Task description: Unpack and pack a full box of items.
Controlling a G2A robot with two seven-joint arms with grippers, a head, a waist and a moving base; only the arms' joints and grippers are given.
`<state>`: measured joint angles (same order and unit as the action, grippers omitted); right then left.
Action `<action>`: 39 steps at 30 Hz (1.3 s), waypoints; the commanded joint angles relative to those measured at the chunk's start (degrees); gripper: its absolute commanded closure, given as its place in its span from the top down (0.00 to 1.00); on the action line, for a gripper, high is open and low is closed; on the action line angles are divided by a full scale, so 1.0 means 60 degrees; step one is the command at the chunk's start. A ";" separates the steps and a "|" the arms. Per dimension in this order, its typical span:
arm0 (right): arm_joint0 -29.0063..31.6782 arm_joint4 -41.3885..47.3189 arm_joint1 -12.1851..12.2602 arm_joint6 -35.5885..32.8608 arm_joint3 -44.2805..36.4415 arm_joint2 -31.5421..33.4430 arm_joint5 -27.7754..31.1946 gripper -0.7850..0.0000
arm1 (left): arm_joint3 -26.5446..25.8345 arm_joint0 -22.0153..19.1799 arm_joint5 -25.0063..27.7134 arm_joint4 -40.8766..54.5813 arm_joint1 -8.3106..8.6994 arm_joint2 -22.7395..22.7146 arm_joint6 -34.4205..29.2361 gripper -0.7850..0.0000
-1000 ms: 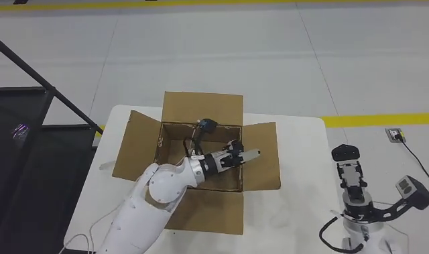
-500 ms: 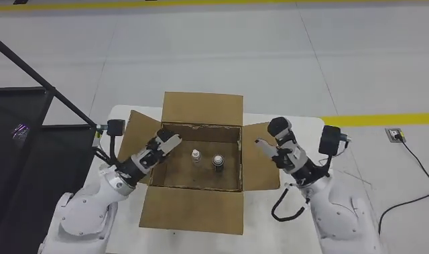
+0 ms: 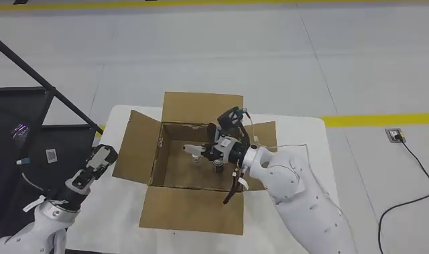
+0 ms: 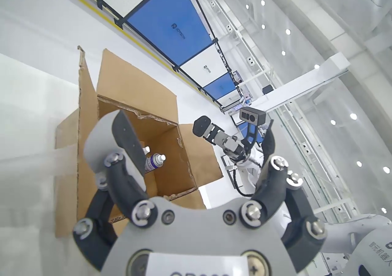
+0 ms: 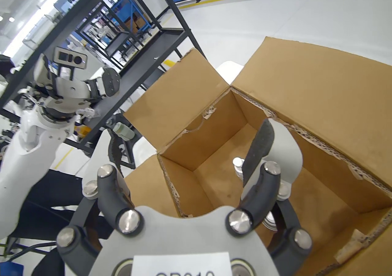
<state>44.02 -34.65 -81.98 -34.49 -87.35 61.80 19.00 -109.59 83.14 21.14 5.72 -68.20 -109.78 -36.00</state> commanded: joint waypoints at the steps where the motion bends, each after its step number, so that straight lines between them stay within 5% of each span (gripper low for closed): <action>1: 0.0012 -0.0077 0.0003 0.0010 -0.0014 0.0006 0.0002 1.00 | -0.0002 -0.0011 -0.0007 -0.0011 -0.0001 0.0011 0.0003 1.00; 11: -0.0067 -0.0794 0.0004 -0.0324 0.0023 -0.0304 -0.0171 1.00 | -0.0002 -0.0011 -0.0007 -0.0011 -0.0001 0.0011 0.0003 1.00; 16: -0.0926 -0.3082 -0.0132 -0.2477 0.0351 -0.1572 -0.1987 1.00 | -0.0210 0.0097 -0.0145 0.0034 0.0003 0.0146 0.0240 1.00; 21: -0.1561 -0.4472 -0.0319 -0.3634 0.0908 -0.2537 -0.2749 1.00 | -0.0282 0.0220 -0.0223 0.0131 0.0023 0.0127 0.0420 1.00; 27: -0.2217 -0.4769 -0.0588 -0.4876 0.2300 -0.3160 -0.3242 1.00 | -0.0285 0.0232 -0.0238 0.0140 0.0023 0.0123 0.0445 1.00; 35: -0.2804 -0.4478 -0.0985 -0.4665 0.3898 -0.3548 -0.3431 1.00 | -0.0285 0.0232 -0.0238 0.0140 0.0023 0.0123 0.0445 1.00; 36: -0.2847 -0.4440 -0.1020 -0.4608 0.4028 -0.3560 -0.3418 0.88 | -0.0285 0.0232 -0.0238 0.0140 0.0023 0.0123 0.0445 1.00; 38: -0.2923 -0.4398 -0.1076 -0.4540 0.4281 -0.3570 -0.3397 0.48 | -0.0285 0.0232 -0.0238 0.0140 0.0023 0.0123 0.0445 1.00; 39: -0.2964 -0.4406 -0.1102 -0.4550 0.4401 -0.3576 -0.3430 0.42 | -0.0285 0.0232 -0.0238 0.0140 0.0023 0.0123 0.0445 1.00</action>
<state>26.47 -61.04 -88.46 -61.74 -61.71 40.37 -1.39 -111.30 84.53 19.71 6.56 -68.06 -109.04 -33.33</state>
